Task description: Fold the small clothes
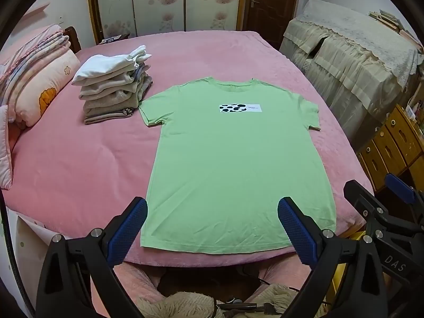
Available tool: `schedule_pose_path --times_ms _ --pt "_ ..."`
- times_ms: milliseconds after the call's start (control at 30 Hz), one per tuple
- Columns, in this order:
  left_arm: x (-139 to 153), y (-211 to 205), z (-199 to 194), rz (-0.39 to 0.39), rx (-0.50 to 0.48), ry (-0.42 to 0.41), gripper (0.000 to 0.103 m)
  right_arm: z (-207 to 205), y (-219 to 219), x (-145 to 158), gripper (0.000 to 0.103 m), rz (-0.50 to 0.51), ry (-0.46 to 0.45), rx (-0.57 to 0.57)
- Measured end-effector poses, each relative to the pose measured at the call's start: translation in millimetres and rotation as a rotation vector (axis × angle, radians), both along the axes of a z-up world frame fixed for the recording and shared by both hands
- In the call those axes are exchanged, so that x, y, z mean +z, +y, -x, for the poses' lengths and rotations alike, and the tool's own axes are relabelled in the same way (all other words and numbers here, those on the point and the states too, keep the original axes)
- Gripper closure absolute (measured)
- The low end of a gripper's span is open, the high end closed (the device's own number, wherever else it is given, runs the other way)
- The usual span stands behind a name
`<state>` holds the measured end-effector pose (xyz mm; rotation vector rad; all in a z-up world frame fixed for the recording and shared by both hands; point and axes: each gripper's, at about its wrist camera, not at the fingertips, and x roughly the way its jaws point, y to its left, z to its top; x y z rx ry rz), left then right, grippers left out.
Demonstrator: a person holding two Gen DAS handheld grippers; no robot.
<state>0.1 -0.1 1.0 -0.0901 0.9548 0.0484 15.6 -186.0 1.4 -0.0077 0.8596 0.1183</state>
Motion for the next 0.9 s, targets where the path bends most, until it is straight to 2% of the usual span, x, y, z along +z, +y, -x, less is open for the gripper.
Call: schedule_pose_path --times_ms 433,900 --pt "-2.6 6.1 -1.5 0.012 -0.003 0.003 0.005 2.5 0.9 -1.5 0.001 0.009 -0.001 -0.007" --pt "-9.1 -4.8 -0.3 -0.006 -0.012 0.009 0.005 2.6 -1.5 -7.9 0.002 0.023 -0.007 -0.017"
